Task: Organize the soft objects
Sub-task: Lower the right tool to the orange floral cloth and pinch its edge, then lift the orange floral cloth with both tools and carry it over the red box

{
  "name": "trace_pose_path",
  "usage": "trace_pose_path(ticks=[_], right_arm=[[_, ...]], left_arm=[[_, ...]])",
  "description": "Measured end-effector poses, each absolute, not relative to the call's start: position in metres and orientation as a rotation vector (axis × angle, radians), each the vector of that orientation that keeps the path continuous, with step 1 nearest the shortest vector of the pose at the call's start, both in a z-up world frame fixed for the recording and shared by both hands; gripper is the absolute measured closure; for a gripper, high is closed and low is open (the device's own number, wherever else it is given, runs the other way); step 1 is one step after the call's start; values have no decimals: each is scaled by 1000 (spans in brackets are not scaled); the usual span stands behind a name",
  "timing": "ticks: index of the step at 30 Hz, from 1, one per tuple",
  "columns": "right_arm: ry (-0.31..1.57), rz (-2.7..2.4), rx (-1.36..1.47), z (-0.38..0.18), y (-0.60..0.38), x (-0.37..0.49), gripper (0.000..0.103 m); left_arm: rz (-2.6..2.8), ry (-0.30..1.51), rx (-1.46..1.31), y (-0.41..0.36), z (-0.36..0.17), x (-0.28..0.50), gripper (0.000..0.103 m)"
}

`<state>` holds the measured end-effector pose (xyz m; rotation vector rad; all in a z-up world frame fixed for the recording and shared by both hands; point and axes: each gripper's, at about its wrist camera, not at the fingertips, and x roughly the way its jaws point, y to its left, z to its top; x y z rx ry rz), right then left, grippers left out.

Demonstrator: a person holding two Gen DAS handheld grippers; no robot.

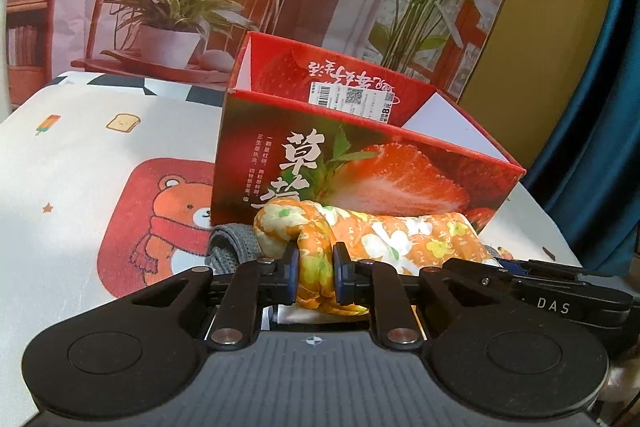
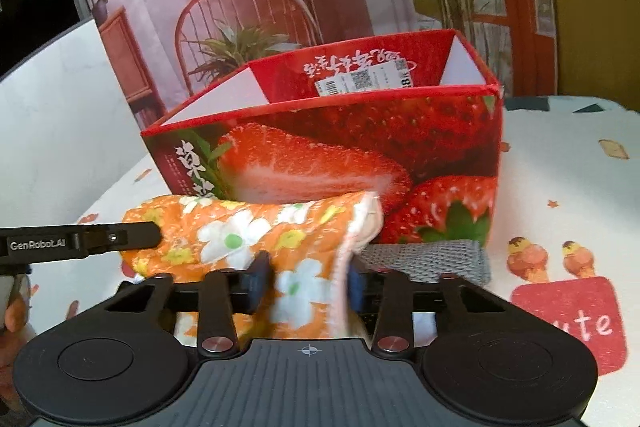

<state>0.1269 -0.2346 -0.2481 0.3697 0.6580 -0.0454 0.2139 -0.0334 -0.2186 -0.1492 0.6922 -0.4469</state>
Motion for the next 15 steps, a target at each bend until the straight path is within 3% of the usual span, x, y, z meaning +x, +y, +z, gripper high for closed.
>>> trace_pose_path(ticks=[15], right_arm=[[643,-44,344,-239,-228,117,77]], left_arm=[[-451,700,-148,-28,-222,208,85]])
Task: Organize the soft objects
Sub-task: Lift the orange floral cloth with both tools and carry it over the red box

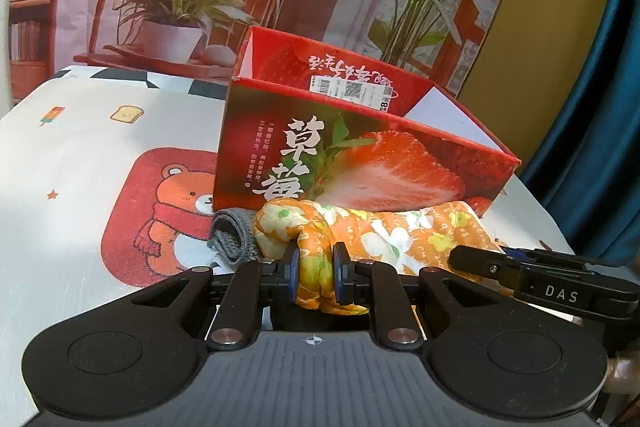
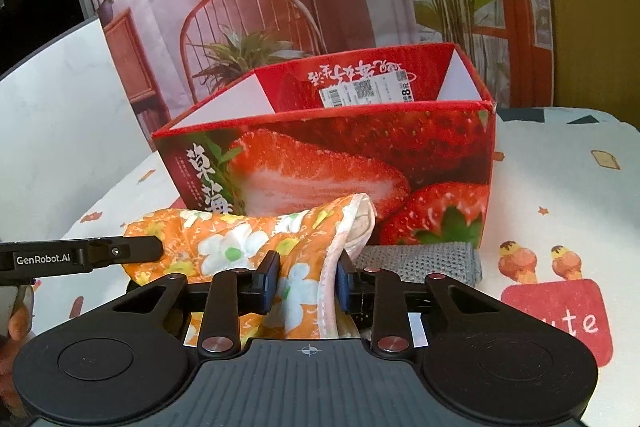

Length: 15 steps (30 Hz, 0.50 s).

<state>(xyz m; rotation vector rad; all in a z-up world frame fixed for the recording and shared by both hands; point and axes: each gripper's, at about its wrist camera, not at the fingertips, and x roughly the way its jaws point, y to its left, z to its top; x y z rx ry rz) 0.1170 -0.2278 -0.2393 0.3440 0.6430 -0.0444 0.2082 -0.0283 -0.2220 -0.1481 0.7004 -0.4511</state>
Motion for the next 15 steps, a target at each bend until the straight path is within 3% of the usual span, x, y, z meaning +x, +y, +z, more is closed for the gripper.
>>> trace_pose_path(ticks=[7,10,15], right_arm=[[631,-33,303,-231,-224,118,83],[594,-25,295,-219,-226,117,90],[506,10,256,-187,-229,121,92]], left_arm=[[-455,662,-135,-29,-214,204,87],[-470,605,-134,-26,-200,202,87],[-488,494,-117,-23,-169,201,87]])
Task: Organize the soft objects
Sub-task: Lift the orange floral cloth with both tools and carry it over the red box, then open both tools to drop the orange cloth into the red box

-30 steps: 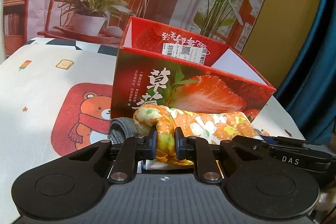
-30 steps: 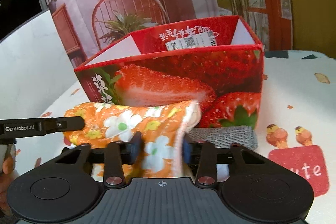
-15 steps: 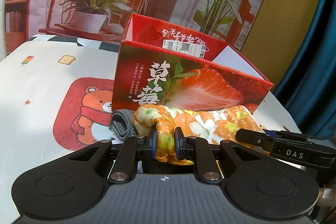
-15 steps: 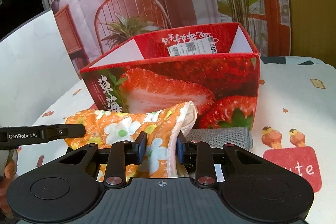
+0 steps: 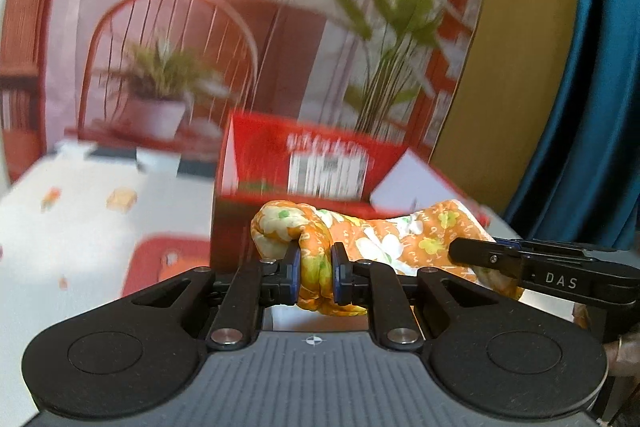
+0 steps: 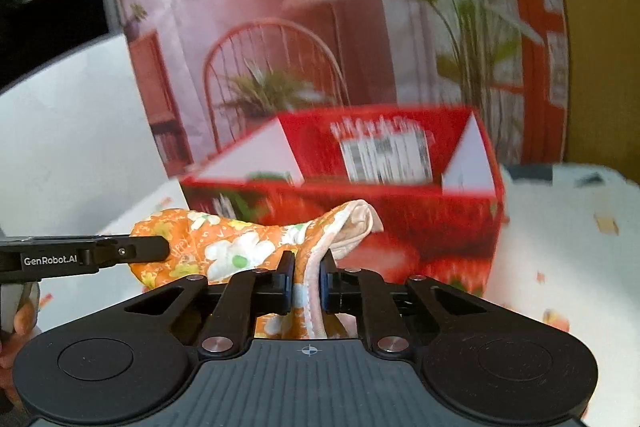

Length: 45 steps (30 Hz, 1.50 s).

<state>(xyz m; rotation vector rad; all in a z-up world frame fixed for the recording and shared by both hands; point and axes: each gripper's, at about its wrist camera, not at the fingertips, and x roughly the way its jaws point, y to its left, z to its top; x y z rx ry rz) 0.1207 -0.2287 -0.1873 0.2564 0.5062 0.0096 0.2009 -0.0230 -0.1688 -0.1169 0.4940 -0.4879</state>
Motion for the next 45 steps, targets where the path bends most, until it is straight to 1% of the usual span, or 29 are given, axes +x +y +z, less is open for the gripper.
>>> trace_pose_path(ticks=[7,10,13,18,23,30,36,42,44,45], right_arm=[[404,33,175,-138,-243,155,92],[382,15,105,-125,-250,183,92],[388,-14,33,-123,-260,214,92],[483,-70,-41,-144,-279,257,92],[598,-109,-76,-176,-288,279,92],[730,-102,-29,-209,-296,288,92],[823,-77,21,-219,-295,291,92],[856,-88,85,-222,-300,292,92],[862,-98,79,-223,-299,291,92],[863,-108,79,-223,-299,290,92]], left_arm=[[-480,357,-86,-38,-124,235,87],[-467,344,-73,-55,-113,261,87],[-452,337,1,-79,-110,289,87],[-439,421,119,-114,-122,336,87],[-481,543,162,-130,-146,366,87],[-534,703,227,-138,-176,385,87],[-567,820,243,-140,-191,389,87],[-557,840,222,-140,-192,388,87],[-551,831,224,-141,-191,388,86],[-545,820,227,-140,-189,387,84]])
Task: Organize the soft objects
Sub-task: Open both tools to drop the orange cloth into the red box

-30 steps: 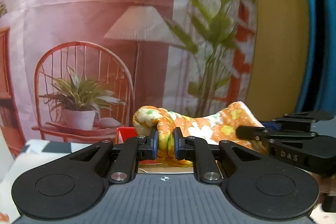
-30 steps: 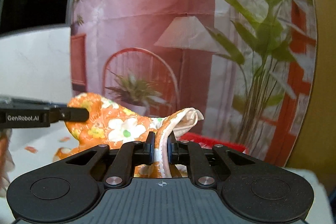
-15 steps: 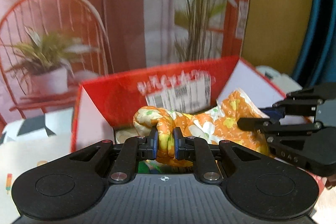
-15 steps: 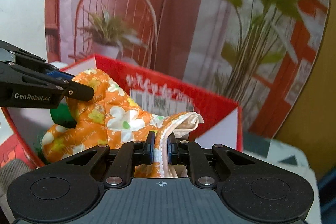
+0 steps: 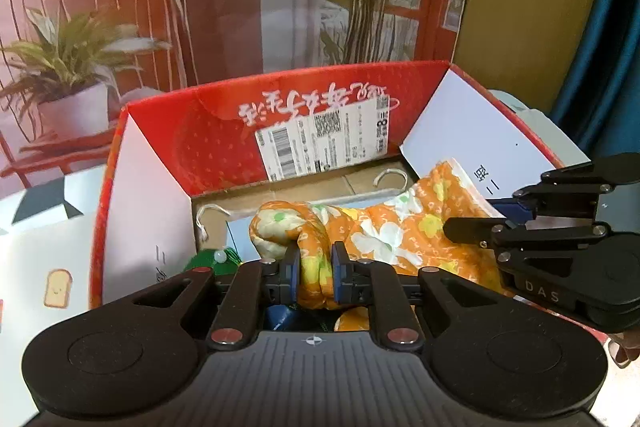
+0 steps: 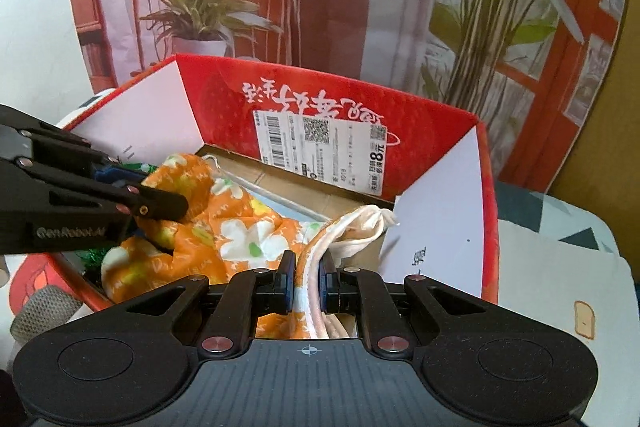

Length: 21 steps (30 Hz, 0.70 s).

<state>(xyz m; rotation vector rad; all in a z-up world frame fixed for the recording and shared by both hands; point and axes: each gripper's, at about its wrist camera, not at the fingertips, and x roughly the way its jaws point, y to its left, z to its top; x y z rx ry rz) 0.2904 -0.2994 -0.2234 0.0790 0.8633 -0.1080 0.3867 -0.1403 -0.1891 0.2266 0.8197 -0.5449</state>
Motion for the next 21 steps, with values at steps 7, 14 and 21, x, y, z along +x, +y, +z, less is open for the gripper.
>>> trace_pose_path(ticks=[7,14,21], right_arm=[[780,-182,76,-209,-299,271,76],[623,-161,148,-183,-289,230,73],[526,-124,182,-178,-261,181,70]], left_arm=[[-548,732,143,-119,-158,375,52],[-602,673,84,-88,-135,332,52],[-645,671,57,-59,-150,279,52]])
